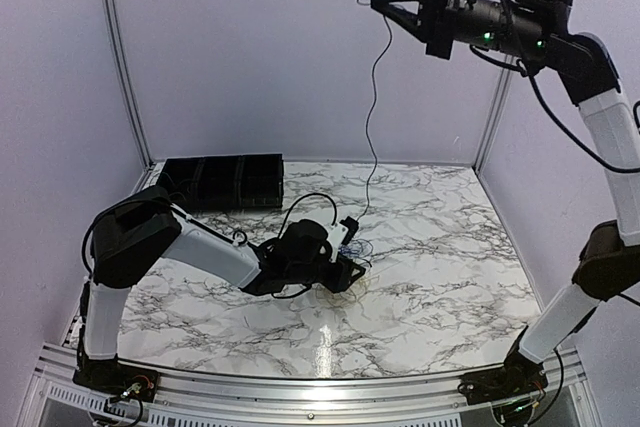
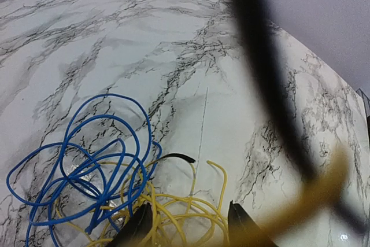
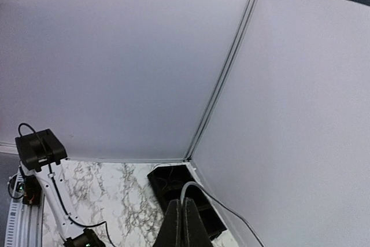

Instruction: Untangle the cables

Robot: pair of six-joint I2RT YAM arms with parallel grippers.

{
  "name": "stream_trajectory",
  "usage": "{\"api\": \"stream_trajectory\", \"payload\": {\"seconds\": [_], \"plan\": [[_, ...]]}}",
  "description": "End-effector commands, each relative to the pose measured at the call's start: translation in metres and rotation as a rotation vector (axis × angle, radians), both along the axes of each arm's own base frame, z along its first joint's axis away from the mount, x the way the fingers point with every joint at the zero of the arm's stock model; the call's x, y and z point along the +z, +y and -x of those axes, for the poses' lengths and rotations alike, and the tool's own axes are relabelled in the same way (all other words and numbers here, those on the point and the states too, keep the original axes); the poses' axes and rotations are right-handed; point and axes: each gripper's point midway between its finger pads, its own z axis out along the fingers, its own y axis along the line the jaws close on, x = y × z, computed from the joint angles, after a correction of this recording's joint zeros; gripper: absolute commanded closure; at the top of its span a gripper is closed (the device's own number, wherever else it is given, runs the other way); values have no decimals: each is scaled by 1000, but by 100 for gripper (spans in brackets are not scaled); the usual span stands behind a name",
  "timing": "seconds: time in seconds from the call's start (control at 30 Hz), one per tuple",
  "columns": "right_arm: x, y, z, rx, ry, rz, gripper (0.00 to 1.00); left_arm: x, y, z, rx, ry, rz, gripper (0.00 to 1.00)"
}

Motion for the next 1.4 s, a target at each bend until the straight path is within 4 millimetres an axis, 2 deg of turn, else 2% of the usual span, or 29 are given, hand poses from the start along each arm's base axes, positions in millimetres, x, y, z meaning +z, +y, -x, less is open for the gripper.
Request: {"api": "stream_trajectory", "payload": {"seconds": [0.0,0.07,0.17,0.27,0.33,0.37,0.43,0.5,0.57,0.63,0.67,0.7,0.77,0.83,0.87,0.93,1.03,1.13,1.23,1.3,1.37], "plan": [[47,-22,-14,-156,-107,-130,100,21,6,-6,7,-13,62,52],[60,-31,-14,-183,-154,-162,100,24,11,-3,6,-17,60,51],[86,-46,-10,-239,-236,-229,100,13,17,2,-3,4,40,51],[124,-69,-6,-328,-328,-334,100,3,19,6,-6,34,31,52],[142,-79,-2,-368,-426,-356,100,7,19,8,-10,37,41,52],[143,-81,-2,-388,-451,-348,100,13,19,7,-9,28,49,52],[131,-82,-12,-433,-453,-307,100,36,17,4,-6,-11,79,50],[107,-78,-19,-444,-432,-246,100,67,14,1,-8,-50,126,47],[76,-72,-27,-444,-404,-186,100,105,9,5,-41,-82,192,43],[37,-64,-37,-440,-354,-114,100,140,4,12,-88,-106,254,32],[24,-64,-40,-444,-327,-95,100,159,4,15,-103,-123,281,28],[13,-64,-44,-450,-294,-80,100,169,5,16,-112,-131,291,27],[-9,-63,-52,-460,-217,-54,100,181,8,16,-104,-136,285,23],[-31,-61,-58,-465,-147,-28,100,190,13,14,-76,-127,273,14],[-43,-60,-61,-463,-115,-13,100,194,18,12,-45,-121,272,5],[-63,-56,-63,-447,-78,21,100,205,30,5,36,-112,277,1],[-90,-46,-63,-396,-23,60,100,222,54,-10,197,-103,289,1],[-102,-37,-64,-362,37,66,100,244,66,-20,282,-131,293,1],[-106,-31,-64,-336,66,62,100,267,67,-17,238,-172,316,3],[-105,-28,-65,-328,78,56,100,273,61,-13,160,-190,314,16],[-106,-23,-65,-308,92,55,100,271,55,-12,130,-188,293,20]]}}
